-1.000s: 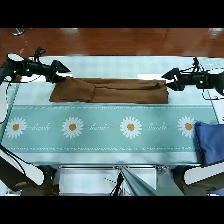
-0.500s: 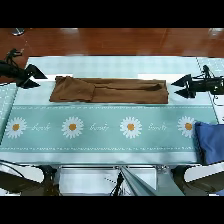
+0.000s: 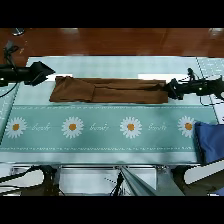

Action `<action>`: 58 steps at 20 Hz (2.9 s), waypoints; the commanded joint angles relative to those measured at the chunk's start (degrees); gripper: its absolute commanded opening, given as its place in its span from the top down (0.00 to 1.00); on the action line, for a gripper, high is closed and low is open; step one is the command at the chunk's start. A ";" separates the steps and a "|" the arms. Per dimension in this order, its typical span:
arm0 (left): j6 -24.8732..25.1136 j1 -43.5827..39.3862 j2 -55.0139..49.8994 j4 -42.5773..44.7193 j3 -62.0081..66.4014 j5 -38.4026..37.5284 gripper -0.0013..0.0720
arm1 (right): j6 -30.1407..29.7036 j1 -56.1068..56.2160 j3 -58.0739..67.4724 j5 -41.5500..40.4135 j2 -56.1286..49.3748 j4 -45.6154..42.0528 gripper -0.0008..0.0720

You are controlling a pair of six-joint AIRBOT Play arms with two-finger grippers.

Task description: Fold the shirts.

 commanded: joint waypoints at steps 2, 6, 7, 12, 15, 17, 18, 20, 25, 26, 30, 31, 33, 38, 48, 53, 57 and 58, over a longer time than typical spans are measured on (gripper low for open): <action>2.45 -6.25 0.92 -3.89 -1.75 1.57 0.11 | -0.59 2.60 0.24 1.36 1.60 2.69 0.95; 4.70 -13.86 0.85 -4.13 -1.75 2.40 0.95 | -0.15 2.08 -0.59 7.26 12.00 -5.86 0.95; 6.27 -16.55 0.70 -4.11 -1.75 2.89 0.95 | 0.28 2.03 -2.21 7.54 16.00 -8.26 0.95; 3.78 -33.92 -4.94 -3.87 -0.24 14.64 0.95 | 2.32 2.03 -13.44 7.78 40.94 -14.40 0.95; 0.52 -43.12 -14.34 -3.87 6.91 14.01 0.95 | 6.71 2.03 -15.26 10.62 52.92 -18.43 0.95; -3.58 -47.80 -20.94 -3.87 13.25 10.67 0.95 | 8.74 2.03 -15.23 11.32 59.12 -18.51 0.95; -5.53 -50.03 -23.71 -3.89 16.17 9.31 0.95 | 9.84 2.05 -15.23 12.11 61.35 -18.47 0.95; -8.48 -54.69 -28.35 -3.91 21.20 7.30 0.95 | 10.95 2.05 -15.23 13.33 64.70 -18.49 0.95; -9.51 -65.72 -33.18 -5.42 25.38 6.67 0.95 | 11.45 2.05 -15.23 12.70 66.16 -16.41 0.95; -9.16 -66.79 -33.27 -5.51 25.53 6.95 0.95 | 11.28 2.05 -15.23 12.39 66.16 -15.89 0.95; -11.43 -62.75 -32.15 -5.77 28.15 5.49 0.95 | 11.52 2.05 -15.23 12.41 66.10 -15.80 0.95; -13.40 -59.54 -31.01 -7.04 28.24 5.35 0.95 | 11.52 2.10 -15.23 12.61 66.10 -15.65 0.95; -12.17 -51.54 -27.85 -10.43 28.24 3.54 0.95 | 11.58 2.10 -15.23 12.57 66.10 -14.27 0.95; -9.51 -30.84 -15.10 -10.32 25.22 -4.61 0.95 | 10.88 7.50 -14.71 7.85 62.27 -7.80 0.95; 1.25 -10.14 30.47 -7.50 -19.34 -3.39 0.95 | 11.50 43.93 9.40 -11.56 19.85 -8.68 0.95; 1.14 -10.12 40.41 -7.30 -32.57 -3.54 0.95 | 12.92 47.52 20.83 -11.04 1.60 -8.13 0.95; 1.42 -10.16 40.22 -7.26 -33.00 -2.67 0.95 | 15.17 48.13 23.26 -12.63 -3.45 -8.04 0.95; 1.44 -10.19 40.11 -7.06 -33.00 -1.64 0.95 | 16.35 48.15 23.63 -13.60 -4.26 -7.39 0.95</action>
